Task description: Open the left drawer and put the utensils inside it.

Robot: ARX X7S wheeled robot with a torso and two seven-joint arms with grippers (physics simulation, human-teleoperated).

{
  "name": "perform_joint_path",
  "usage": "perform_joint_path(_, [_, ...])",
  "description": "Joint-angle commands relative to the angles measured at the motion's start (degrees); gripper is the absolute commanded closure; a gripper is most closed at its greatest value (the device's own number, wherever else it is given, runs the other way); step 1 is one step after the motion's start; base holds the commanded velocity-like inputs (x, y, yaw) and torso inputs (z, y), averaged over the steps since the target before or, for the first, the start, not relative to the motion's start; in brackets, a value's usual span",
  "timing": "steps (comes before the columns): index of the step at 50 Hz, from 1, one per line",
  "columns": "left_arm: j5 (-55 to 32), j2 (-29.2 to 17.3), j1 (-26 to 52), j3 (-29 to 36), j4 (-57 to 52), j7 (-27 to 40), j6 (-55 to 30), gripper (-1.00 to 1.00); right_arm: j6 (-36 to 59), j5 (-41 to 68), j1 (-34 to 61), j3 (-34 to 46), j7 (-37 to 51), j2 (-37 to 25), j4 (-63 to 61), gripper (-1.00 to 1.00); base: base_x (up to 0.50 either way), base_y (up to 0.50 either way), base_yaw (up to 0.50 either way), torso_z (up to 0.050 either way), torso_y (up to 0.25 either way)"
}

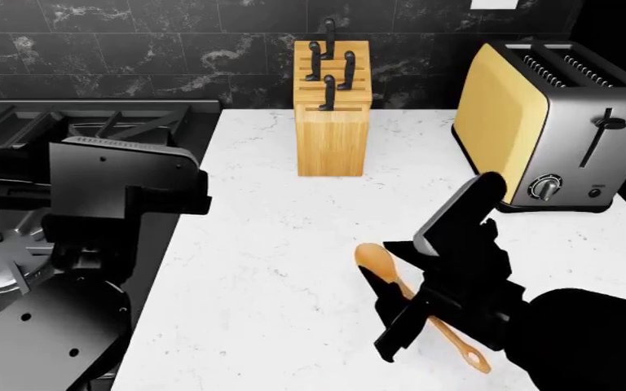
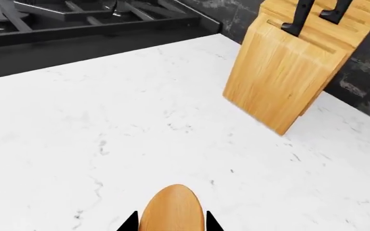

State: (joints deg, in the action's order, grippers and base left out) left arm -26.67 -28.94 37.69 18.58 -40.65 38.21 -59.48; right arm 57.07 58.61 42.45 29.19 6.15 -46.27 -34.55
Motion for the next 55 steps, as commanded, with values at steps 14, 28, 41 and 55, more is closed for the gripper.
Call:
perform_joint_path(14, [-0.7,0.0,0.8,0.1,-1.1,0.6,-1.5,-1.0,14.2,20.0,12.6,-3.0,9.6,0.3,-10.5,1.0,0.0,0.0,0.0,0.0,0.0])
perform_joint_path(28, [-1.1,-0.2,1.3,-0.2,-1.6,0.8,-2.4,-1.0,16.6,35.2,18.1,-1.4,15.8,0.1,-13.3,1.0,0.0,0.0,0.0,0.0,0.0])
perform_joint_path(41, [-1.6,0.0,2.1,-0.1,-2.0,1.1,-3.3,-1.0,15.5,46.9,24.7,1.2,23.6,-0.5,-14.5,1.0,0.0,0.0,0.0,0.0,0.0])
perform_joint_path(55, [-1.7,-0.3,1.4,-0.5,-1.9,1.1,-2.6,-1.0,14.4,57.3,30.7,12.5,33.8,6.1,-16.4,1.0,0.0,0.0,0.0,0.0,0.0])
